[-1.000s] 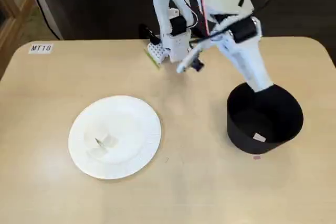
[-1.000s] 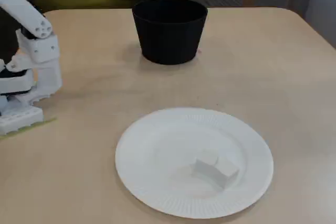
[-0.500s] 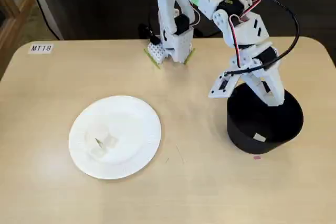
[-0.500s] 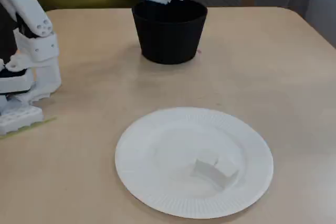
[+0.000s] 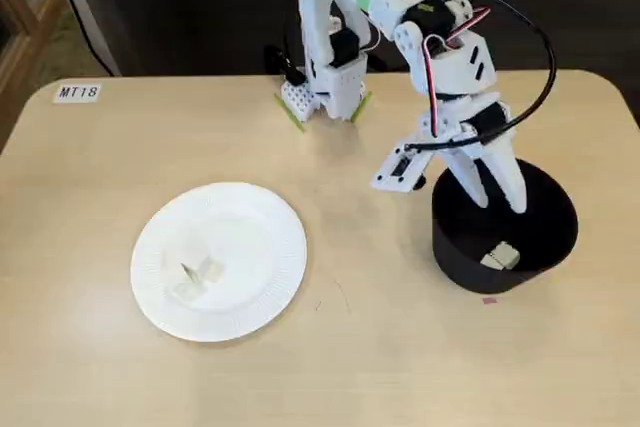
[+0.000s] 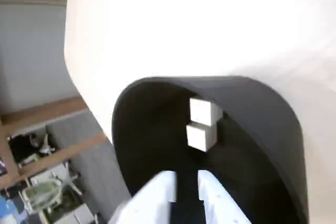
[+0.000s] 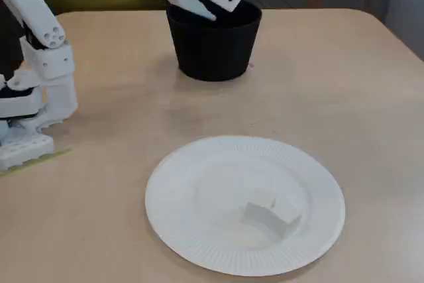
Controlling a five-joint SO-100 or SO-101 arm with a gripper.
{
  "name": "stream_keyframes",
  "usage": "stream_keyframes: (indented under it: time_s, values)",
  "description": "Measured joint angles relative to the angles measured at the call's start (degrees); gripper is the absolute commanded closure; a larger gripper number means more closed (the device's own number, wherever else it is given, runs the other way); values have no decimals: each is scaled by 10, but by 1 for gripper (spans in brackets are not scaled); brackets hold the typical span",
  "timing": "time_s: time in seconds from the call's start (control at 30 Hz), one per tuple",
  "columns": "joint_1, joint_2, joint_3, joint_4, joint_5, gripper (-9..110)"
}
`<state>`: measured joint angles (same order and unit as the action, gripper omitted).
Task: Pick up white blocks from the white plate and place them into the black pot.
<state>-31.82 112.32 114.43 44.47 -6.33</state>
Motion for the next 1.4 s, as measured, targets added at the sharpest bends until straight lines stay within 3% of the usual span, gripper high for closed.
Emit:
stream_keyframes:
  time_s: [0.3, 0.43, 0.6, 0.8, 1.03, 1.4]
  values:
    - [219, -79, -261, 348, -4, 104]
    - [344, -80, -272, 438, 25, 104]
    - [455, -95, -272, 450, 138, 104]
    - [528, -169, -273, 473, 378, 104]
    - [592, -261, -280, 473, 584, 104]
    - [629, -292, -339, 491, 778, 103]
